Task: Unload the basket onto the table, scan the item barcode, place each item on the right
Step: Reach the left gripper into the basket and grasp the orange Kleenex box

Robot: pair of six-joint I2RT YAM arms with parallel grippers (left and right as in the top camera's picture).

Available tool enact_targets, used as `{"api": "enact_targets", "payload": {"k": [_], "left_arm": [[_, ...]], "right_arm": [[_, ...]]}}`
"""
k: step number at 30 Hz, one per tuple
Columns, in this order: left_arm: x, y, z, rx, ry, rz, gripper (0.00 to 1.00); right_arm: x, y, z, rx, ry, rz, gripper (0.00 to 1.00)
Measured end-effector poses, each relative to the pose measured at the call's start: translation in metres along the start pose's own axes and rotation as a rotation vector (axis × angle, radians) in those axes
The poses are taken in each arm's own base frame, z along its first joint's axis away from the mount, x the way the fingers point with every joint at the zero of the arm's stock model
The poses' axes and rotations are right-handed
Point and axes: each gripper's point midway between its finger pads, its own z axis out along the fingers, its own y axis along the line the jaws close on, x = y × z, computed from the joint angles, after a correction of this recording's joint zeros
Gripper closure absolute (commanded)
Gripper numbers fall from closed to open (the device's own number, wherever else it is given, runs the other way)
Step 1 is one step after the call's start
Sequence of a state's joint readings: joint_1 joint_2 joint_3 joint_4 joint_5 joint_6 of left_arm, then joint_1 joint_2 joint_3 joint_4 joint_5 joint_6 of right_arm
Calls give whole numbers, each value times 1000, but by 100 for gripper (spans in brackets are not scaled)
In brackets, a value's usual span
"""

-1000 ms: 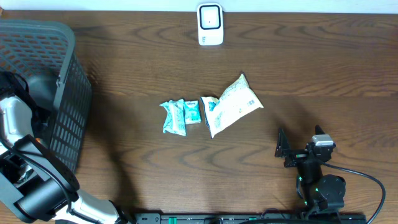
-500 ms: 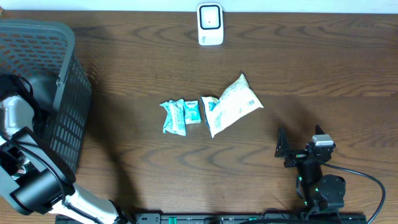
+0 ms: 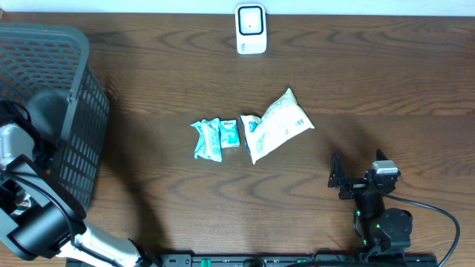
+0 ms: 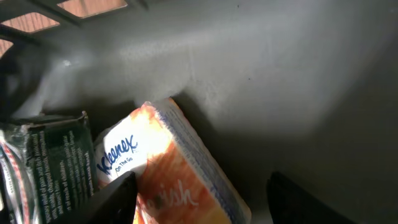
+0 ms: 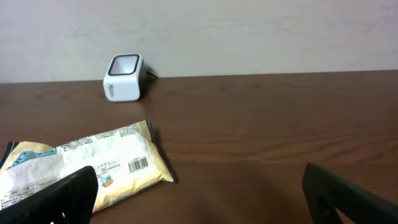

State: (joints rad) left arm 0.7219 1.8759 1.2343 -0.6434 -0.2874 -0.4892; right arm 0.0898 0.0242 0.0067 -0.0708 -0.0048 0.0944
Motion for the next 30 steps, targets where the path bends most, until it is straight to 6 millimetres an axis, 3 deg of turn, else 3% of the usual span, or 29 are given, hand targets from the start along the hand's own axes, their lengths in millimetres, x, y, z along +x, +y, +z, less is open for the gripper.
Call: {"api": "enact_targets", "payload": {"k": [3,7,15,19,21,24,30], "left_arm": [[2,2,3,-12,-4,9,60],[0,4,2,-14,-11,10,93],[2,0,-4,23,4,8,93],[2,-13,-27,142,12,-6,93],[-7,-19,-51,226,-30,-24,93],[-27,-20,-107,365,-150,-60,93],[-46,5,-251,634,-477,-131,93]], "right_arm": [[0,0,0,0,0,0,1],[0,0,0,0,1,0,1],[0,0,0,0,0,0,1],[0,0,0,0,0,0,1],[0,0,0,0,0,0,1],[0,0,0,0,1,0,1],[0,0,0,0,0,0,1]]}}
